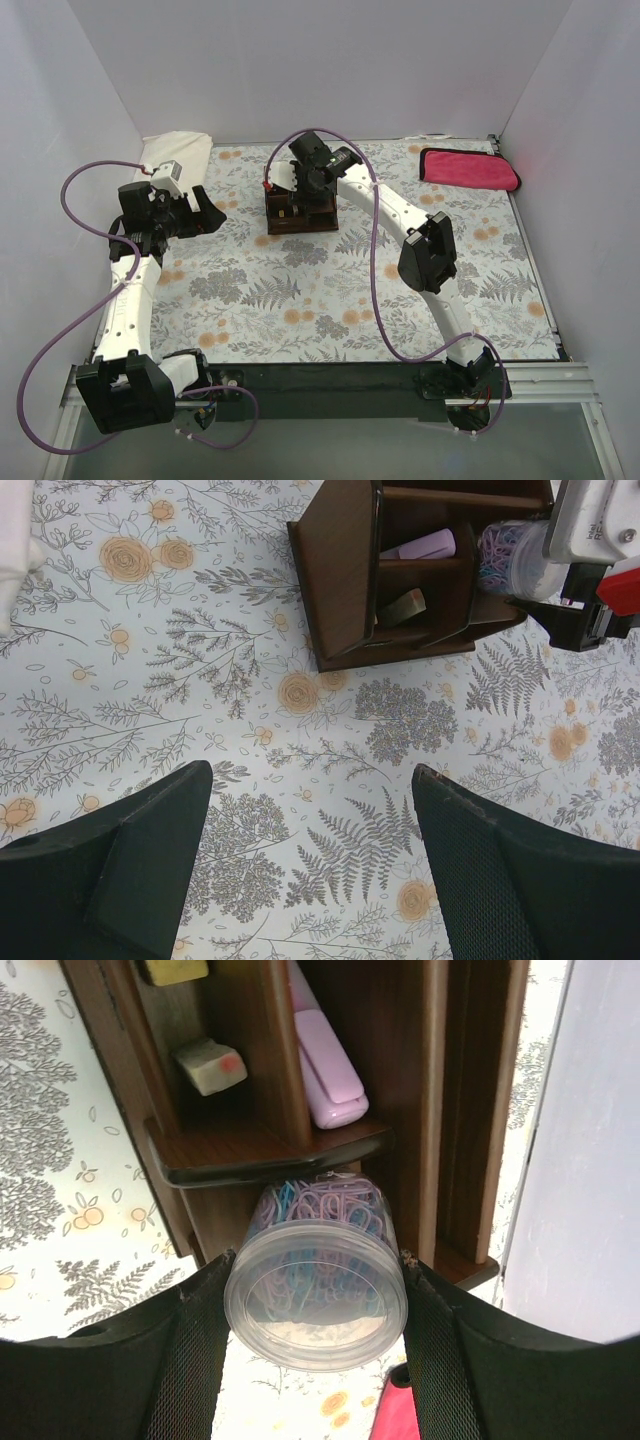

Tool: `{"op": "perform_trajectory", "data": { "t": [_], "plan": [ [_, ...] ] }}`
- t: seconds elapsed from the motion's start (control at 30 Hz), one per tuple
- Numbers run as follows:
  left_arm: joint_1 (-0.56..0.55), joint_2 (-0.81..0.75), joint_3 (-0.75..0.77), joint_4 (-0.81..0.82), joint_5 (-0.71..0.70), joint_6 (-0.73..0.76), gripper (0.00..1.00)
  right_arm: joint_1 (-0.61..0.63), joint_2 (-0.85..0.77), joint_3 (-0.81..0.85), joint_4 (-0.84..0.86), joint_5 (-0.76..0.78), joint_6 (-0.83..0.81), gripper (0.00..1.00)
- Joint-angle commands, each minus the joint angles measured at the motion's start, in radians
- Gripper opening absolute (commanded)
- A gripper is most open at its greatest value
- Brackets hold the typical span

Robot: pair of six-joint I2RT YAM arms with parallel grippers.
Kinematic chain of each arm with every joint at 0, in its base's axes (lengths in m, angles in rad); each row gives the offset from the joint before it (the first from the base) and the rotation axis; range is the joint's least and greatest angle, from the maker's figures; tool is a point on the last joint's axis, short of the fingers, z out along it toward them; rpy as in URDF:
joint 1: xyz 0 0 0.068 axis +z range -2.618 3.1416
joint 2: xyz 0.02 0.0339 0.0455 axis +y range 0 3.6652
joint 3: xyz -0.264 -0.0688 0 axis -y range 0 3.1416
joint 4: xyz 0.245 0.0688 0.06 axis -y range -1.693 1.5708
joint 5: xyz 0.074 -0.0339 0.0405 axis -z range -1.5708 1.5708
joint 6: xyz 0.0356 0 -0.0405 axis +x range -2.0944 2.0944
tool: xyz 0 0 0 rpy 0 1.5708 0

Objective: Sort the stationery into containers
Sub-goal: Place the stationery in the storage box.

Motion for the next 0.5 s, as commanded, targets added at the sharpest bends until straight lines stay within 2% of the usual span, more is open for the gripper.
{"op": "perform_trajectory", "data": {
  "t": [0.0, 0.07, 0.13, 0.33, 0.47],
  "plan": [
    [0.004, -0.011, -0.004, 0.013, 0.004, 0.001, 0.79, 0.000, -0.039, 0.052, 0.082, 0.030, -0.030, 0.61],
    [0.004, -0.011, -0.005, 0.013, 0.006, 0.001, 0.79, 0.001, -0.044, 0.051, 0.088, 0.032, -0.031, 0.62],
    [0.004, -0.013, -0.008, 0.013, 0.007, 0.001, 0.79, 0.000, -0.051, 0.042, 0.089, 0.033, -0.028, 0.70],
    [0.004, -0.016, -0.008, 0.011, 0.014, -0.002, 0.79, 0.000, -0.093, -0.043, 0.082, 0.000, 0.008, 0.71],
    [0.004, -0.016, -0.007, 0.006, 0.017, -0.001, 0.79, 0.000, -0.091, -0.023, 0.085, 0.015, 0.035, 0.74]
  ]
}}
